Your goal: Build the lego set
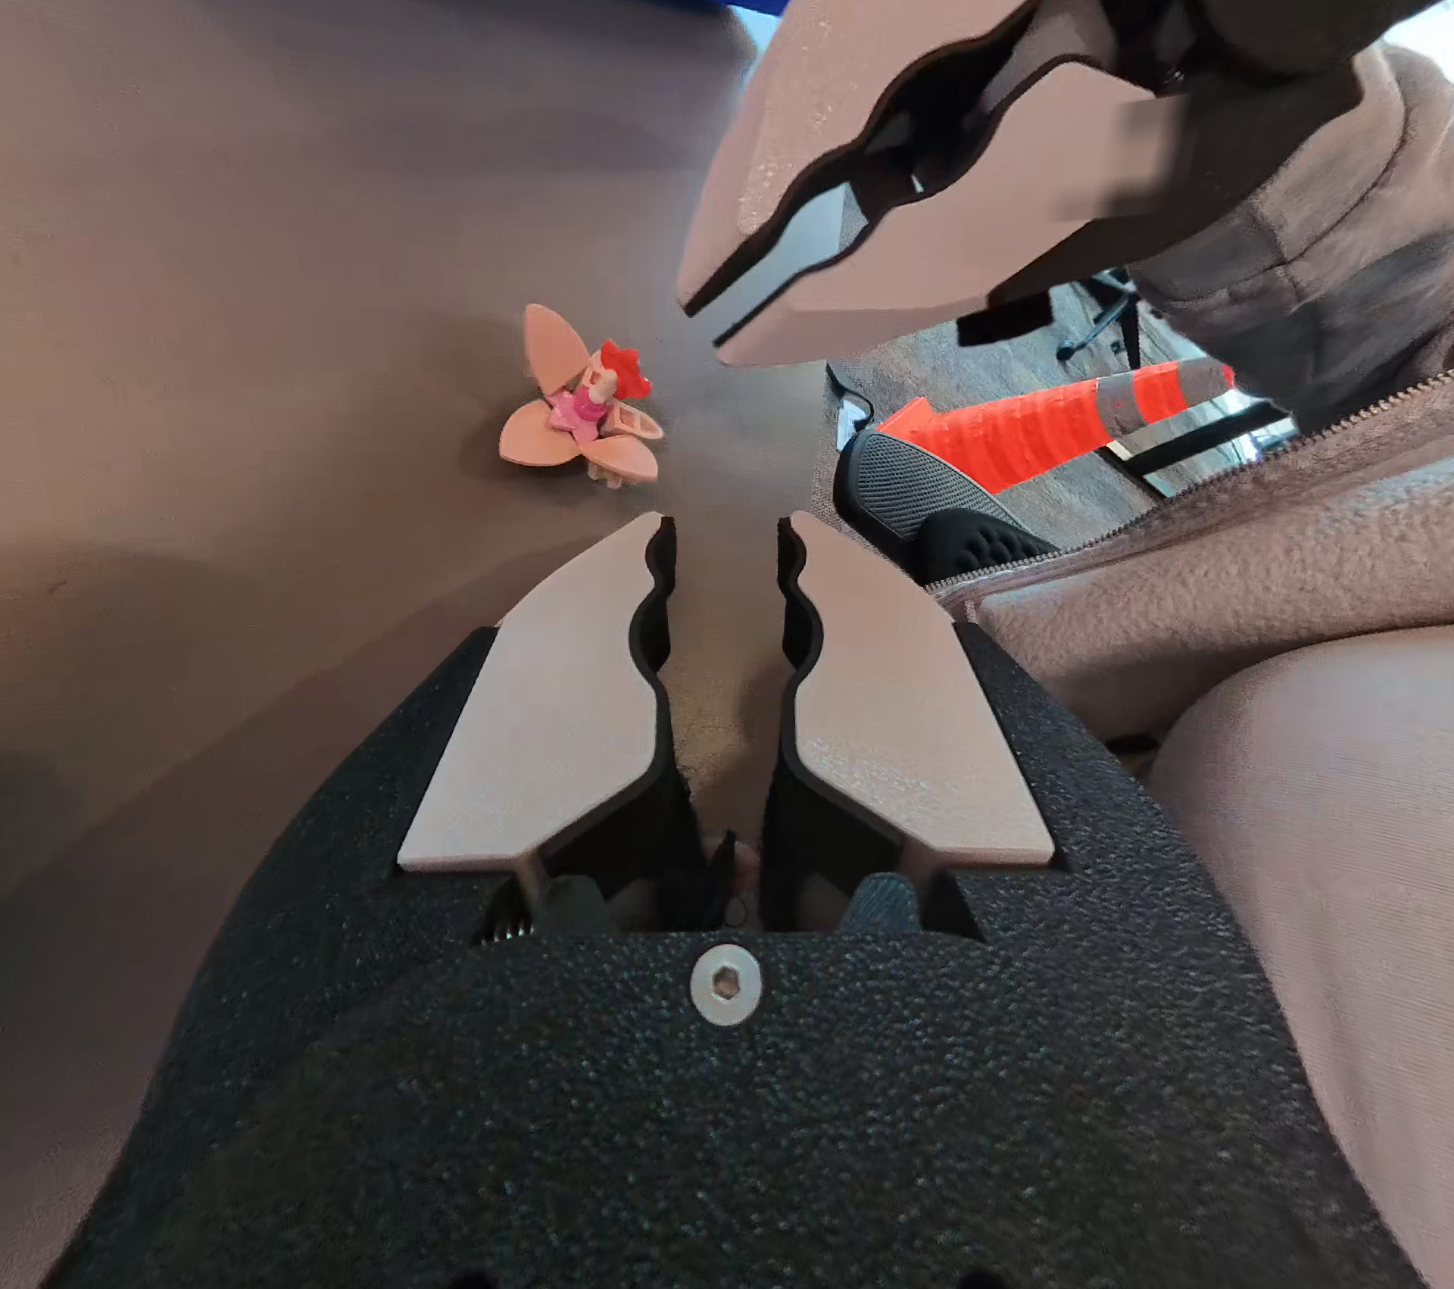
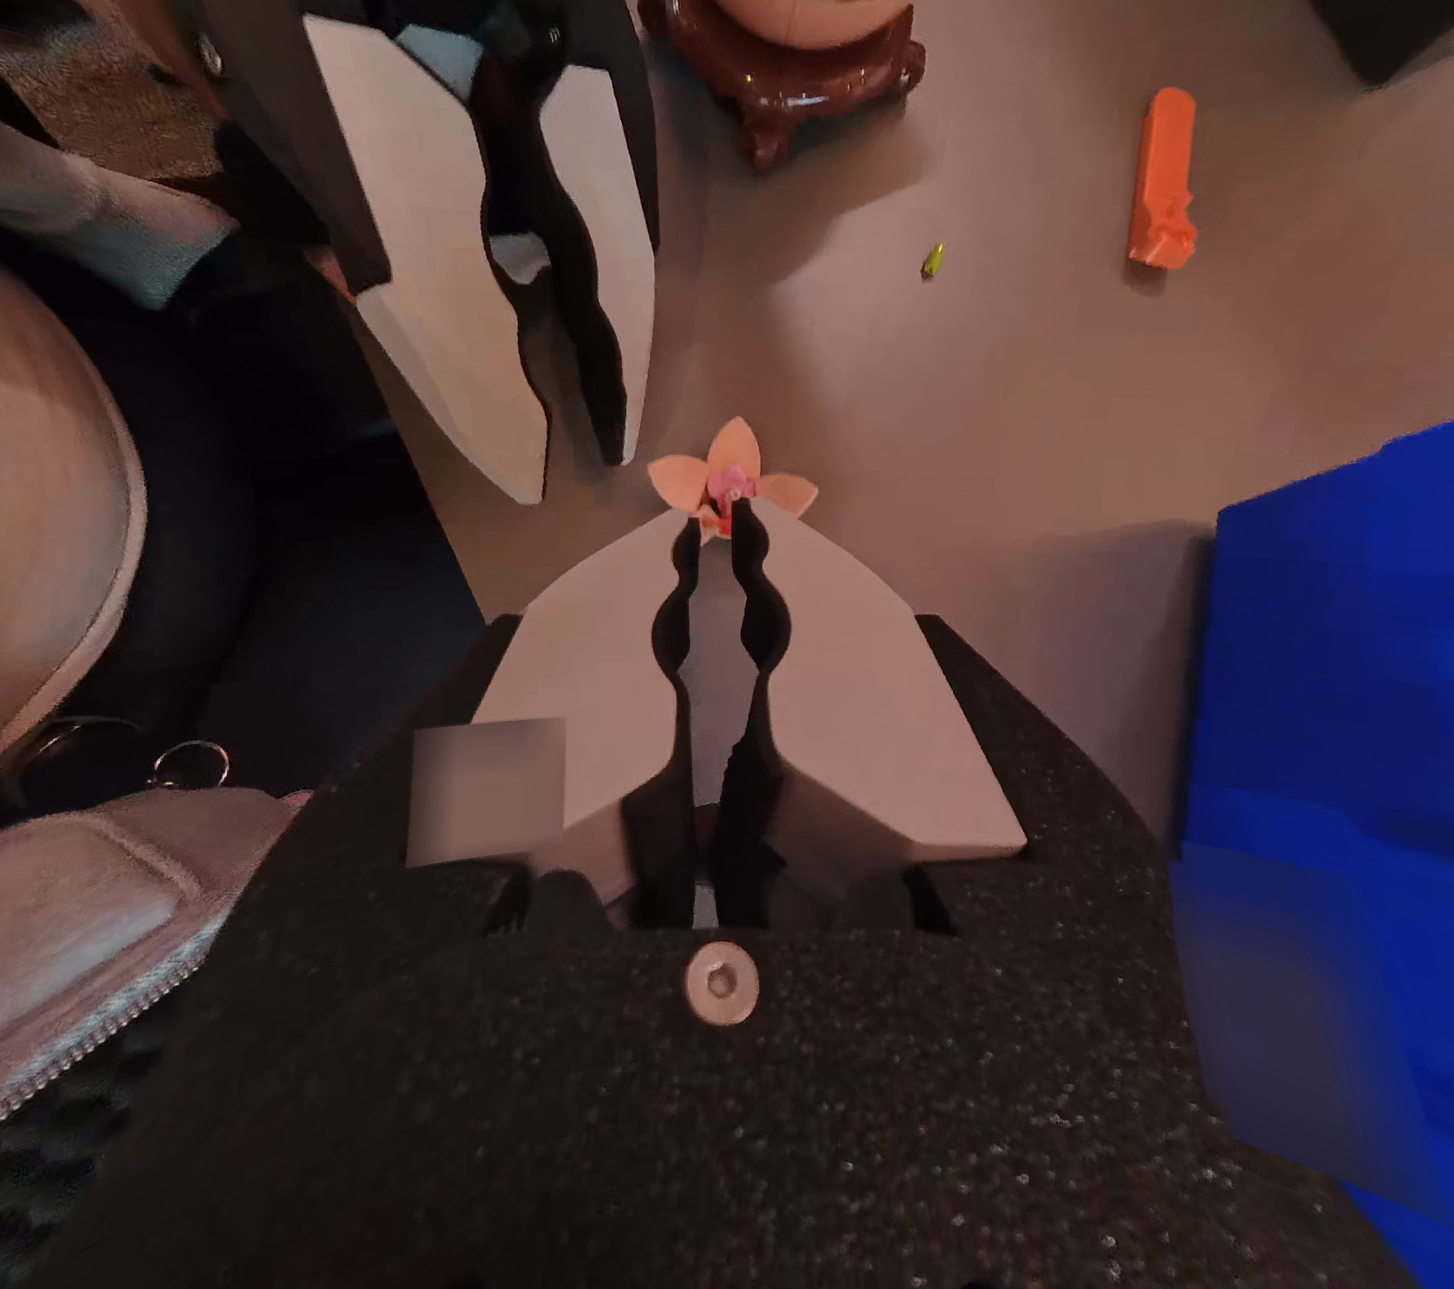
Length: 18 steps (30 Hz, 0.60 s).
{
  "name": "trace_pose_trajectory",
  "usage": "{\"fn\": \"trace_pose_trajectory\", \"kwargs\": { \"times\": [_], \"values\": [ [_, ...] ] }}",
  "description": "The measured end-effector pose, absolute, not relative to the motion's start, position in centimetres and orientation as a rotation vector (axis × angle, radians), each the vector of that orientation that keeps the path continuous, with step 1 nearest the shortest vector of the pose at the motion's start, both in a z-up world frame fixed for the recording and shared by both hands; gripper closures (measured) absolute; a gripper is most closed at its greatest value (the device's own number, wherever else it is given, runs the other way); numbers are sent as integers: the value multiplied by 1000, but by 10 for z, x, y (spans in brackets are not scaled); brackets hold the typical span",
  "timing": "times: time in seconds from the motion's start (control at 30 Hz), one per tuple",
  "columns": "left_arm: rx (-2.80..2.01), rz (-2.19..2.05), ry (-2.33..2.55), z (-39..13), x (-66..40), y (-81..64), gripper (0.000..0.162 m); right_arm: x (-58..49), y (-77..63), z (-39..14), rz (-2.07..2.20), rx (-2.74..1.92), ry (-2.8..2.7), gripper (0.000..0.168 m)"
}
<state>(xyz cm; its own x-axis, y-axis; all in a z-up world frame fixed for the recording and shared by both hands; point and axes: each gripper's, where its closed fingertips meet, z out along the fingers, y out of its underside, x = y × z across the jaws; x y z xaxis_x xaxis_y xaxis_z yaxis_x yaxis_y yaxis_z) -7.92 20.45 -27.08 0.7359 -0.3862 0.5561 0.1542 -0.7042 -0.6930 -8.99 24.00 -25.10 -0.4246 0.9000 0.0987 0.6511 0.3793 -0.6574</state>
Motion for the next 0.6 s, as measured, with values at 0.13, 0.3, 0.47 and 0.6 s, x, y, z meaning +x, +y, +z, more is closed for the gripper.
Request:
{"fn": "trace_pose_trajectory", "kwargs": {
  "times": [0.13, 0.3, 0.47, 0.6],
  "values": [
    [-2112, -922, 186, -262, -79, 197, 137, -99, 240, -257, 623, -1380, -2277, 161],
    [-2053, -906, 248, -254, -79, 185, 137, -103, 238, -262, 496, -1440, -2336, 162],
    [-1994, -926, 278, -245, -81, 178, 137, -104, 245, -268, 282, -1460, -2368, 162],
    [-1969, -949, 266, -242, -86, 175, 137, -104, 243, -270, 275, -1511, -2371, 162]
  ]
}}
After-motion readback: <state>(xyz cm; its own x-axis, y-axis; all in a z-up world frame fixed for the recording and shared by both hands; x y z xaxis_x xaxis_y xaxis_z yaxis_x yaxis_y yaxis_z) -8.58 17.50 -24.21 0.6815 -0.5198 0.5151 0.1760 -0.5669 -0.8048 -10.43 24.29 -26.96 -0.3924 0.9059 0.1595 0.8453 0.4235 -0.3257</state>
